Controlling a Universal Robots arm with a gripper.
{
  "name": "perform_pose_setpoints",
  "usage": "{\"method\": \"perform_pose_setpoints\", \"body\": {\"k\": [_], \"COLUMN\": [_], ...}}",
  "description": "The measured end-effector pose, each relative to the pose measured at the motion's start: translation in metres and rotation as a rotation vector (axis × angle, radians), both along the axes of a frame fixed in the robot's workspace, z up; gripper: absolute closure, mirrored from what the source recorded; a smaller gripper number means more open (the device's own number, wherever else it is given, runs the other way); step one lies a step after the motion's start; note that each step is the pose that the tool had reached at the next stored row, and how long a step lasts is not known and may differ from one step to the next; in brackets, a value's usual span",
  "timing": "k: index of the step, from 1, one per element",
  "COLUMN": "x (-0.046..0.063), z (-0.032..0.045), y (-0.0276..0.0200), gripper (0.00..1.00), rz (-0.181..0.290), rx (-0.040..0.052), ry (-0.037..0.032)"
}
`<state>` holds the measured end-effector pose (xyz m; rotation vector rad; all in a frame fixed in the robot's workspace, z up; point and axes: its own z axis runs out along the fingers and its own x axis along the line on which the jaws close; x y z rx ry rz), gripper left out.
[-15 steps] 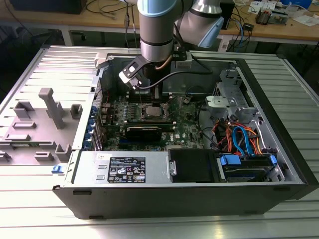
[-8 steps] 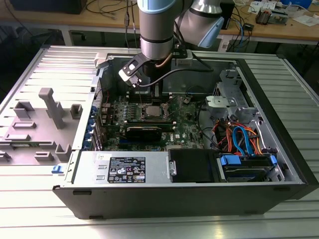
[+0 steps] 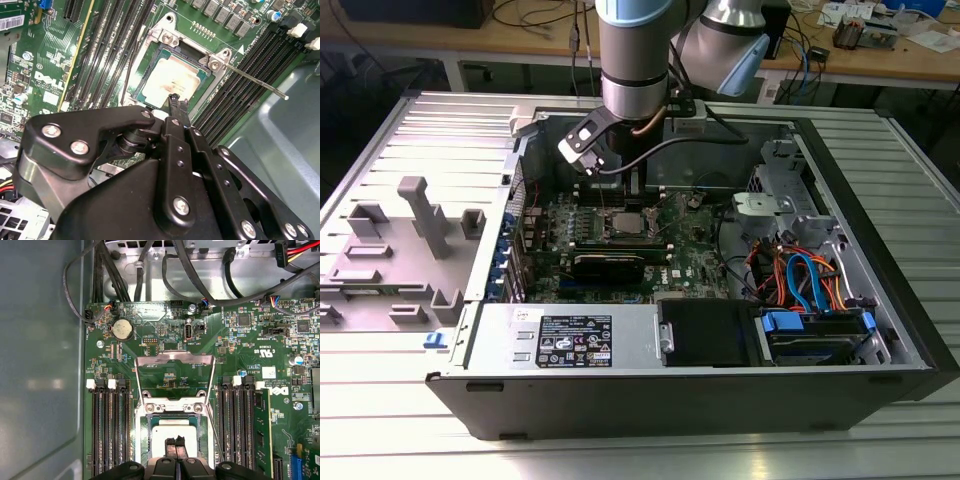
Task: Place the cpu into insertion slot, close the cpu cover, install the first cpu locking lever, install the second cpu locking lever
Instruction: 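Close the cpu cover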
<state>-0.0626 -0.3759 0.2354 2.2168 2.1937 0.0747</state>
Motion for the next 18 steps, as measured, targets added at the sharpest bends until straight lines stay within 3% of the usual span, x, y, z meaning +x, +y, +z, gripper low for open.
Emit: {"method": "perform_pose_setpoints", "body": {"k": [7, 12, 18], "x": [0.000, 0.000, 0.000], "z": [0.0000, 0.0095, 0.0137], "y": [0.0000, 0.0000, 0.0000], "gripper": [0.89, 0.89, 0.89], "rz": [0.000, 0.000, 0.000], "rx": [-0.0006, -0.0007, -0.0006], "ry": [0.0000, 0.0000, -0.0001]}}
